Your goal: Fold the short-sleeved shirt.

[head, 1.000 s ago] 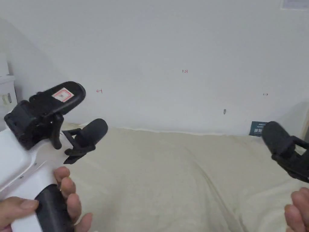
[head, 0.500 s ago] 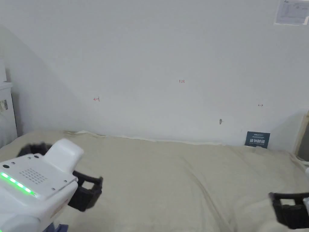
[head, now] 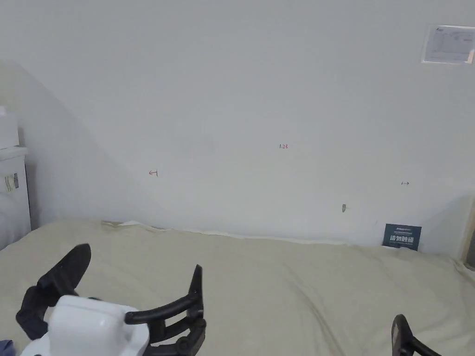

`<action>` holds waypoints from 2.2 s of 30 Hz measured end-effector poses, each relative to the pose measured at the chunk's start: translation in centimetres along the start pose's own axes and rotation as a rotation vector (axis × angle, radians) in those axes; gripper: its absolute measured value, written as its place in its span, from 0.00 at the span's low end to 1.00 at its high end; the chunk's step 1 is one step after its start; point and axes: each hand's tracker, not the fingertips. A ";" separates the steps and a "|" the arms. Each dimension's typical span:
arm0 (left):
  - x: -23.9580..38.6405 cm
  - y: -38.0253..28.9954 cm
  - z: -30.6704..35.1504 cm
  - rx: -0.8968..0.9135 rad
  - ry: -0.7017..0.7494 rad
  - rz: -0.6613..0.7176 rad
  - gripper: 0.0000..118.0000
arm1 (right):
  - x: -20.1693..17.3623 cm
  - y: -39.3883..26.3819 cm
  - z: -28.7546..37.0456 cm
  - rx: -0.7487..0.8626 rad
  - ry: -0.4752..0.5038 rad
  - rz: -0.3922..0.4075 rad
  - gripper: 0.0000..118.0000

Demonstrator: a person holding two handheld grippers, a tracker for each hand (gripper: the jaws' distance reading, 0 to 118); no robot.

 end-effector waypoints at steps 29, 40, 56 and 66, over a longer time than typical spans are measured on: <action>-2.0 -4.5 -3.3 -0.397 0.135 0.145 1.00 | 1.9 -2.5 -2.6 -0.170 0.197 -0.209 1.00; -1.4 -5.2 -4.1 -0.447 0.104 0.108 0.99 | 1.7 -2.6 -3.8 -0.168 0.155 -0.182 0.00; -1.2 -7.1 -7.1 -0.609 0.118 0.149 0.00 | 1.0 -3.0 -5.1 -0.294 0.129 -0.167 0.00; -2.0 -10.5 -7.8 -0.621 0.089 0.081 0.00 | 2.3 -5.9 -6.5 -0.301 0.167 -0.161 0.00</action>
